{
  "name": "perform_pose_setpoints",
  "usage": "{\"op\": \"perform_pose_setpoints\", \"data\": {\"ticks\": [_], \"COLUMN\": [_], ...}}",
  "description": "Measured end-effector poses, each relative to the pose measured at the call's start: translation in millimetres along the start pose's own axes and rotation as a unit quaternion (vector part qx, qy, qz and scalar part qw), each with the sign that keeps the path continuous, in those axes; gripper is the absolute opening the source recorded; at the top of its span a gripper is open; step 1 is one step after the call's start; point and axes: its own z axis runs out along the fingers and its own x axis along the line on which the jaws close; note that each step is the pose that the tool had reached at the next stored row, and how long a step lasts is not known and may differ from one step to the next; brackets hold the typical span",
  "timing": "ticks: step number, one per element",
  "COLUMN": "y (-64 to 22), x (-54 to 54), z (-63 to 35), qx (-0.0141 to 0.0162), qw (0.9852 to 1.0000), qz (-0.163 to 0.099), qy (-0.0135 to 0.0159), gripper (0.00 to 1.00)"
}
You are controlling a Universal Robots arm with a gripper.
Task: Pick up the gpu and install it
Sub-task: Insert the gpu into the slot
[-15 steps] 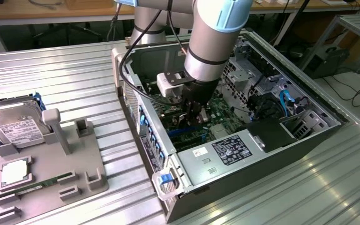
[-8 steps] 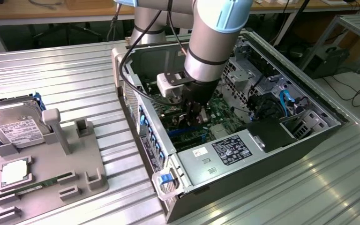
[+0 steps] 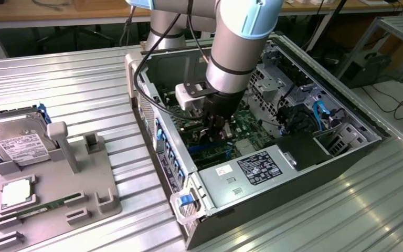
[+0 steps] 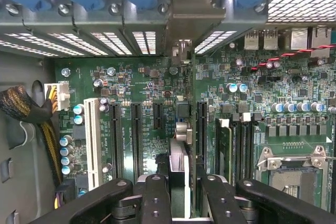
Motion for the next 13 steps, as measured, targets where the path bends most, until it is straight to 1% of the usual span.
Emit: {"op": "perform_pose_setpoints", "data": {"ticks": [8, 13], "y": [0.0, 0.0], "x": [0.1, 0.2], "z": [3.2, 6.5], "qx": [-0.0001, -0.0009], "qw": [1.0000, 1.0000], "qz": [0.000, 0.000], "qy": [-0.0009, -0.0012], "gripper": [0.28, 0.28]}}
